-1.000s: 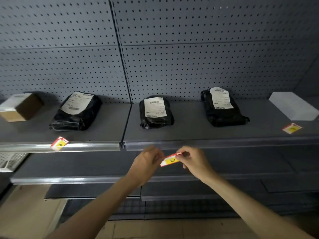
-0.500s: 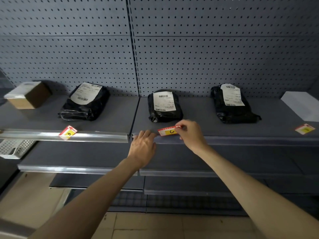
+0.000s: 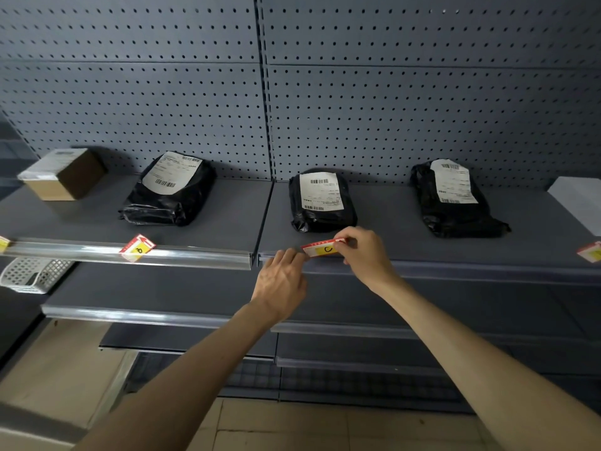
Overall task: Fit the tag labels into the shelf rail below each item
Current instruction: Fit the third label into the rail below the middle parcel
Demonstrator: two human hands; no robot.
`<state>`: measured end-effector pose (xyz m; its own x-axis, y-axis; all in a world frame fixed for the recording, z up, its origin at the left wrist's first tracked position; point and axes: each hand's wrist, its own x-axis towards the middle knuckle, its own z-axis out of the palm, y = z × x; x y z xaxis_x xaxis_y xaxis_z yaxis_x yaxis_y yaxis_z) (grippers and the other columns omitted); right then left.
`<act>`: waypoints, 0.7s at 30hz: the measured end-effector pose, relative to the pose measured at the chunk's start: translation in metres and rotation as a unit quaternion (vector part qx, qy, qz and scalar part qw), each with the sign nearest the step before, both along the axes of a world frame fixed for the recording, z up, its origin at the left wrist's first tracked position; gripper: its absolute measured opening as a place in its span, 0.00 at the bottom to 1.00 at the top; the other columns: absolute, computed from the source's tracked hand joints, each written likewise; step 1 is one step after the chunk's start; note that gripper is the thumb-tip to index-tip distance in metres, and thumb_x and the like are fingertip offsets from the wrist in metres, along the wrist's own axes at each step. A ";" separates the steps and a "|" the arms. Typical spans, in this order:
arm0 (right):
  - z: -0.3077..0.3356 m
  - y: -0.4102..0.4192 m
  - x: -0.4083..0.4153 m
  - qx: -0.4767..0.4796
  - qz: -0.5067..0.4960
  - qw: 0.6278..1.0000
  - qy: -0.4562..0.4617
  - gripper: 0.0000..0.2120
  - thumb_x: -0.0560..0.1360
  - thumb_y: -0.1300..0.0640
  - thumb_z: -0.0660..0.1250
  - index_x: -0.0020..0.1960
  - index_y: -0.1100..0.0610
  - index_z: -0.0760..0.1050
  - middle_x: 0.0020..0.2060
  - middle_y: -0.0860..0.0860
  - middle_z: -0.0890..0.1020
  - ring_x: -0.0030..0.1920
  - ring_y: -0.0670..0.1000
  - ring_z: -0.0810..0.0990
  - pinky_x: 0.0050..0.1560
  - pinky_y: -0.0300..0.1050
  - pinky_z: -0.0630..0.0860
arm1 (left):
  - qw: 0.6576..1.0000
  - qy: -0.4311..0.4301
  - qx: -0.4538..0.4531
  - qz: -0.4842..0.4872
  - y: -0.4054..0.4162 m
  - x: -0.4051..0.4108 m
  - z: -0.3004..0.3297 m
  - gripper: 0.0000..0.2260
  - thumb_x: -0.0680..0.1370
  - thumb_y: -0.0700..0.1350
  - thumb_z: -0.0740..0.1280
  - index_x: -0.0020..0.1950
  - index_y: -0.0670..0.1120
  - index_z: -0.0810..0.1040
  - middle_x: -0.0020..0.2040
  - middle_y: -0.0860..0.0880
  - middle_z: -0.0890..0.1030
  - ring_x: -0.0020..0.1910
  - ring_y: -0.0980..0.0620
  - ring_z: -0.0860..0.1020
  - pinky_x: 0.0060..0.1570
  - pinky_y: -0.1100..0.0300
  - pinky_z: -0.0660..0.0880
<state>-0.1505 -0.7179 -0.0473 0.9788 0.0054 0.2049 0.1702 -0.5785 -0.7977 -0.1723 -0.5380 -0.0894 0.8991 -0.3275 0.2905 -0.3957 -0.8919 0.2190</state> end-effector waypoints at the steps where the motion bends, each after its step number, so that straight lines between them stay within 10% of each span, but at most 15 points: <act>1: 0.000 0.001 0.000 0.001 0.000 1.000 -0.002 0.05 0.75 0.64 0.66 0.47 0.60 0.80 0.44 0.57 0.81 0.37 0.52 0.78 0.43 0.51 0.77 | 1.000 0.002 0.002 0.001 0.000 0.000 0.000 0.18 0.75 0.41 0.63 0.64 0.45 0.73 0.58 0.46 0.78 0.56 0.46 0.74 0.57 0.51 0.73; 21: -0.008 -0.009 -0.004 0.003 0.000 1.000 -0.007 0.05 0.74 0.64 0.68 0.47 0.59 0.81 0.40 0.48 0.78 0.41 0.49 0.78 0.41 0.46 0.78 | 0.999 -0.007 0.042 0.015 0.003 -0.013 -0.014 0.21 0.74 0.44 0.63 0.67 0.45 0.69 0.64 0.47 0.73 0.60 0.46 0.72 0.59 0.51 0.71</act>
<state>-0.1545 -0.7264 -0.0555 0.9758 0.0046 0.2185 0.1815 -0.5743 -0.7982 -0.1856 -0.5351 -0.1039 0.9051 -0.3244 0.2748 -0.3708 -0.9185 0.1373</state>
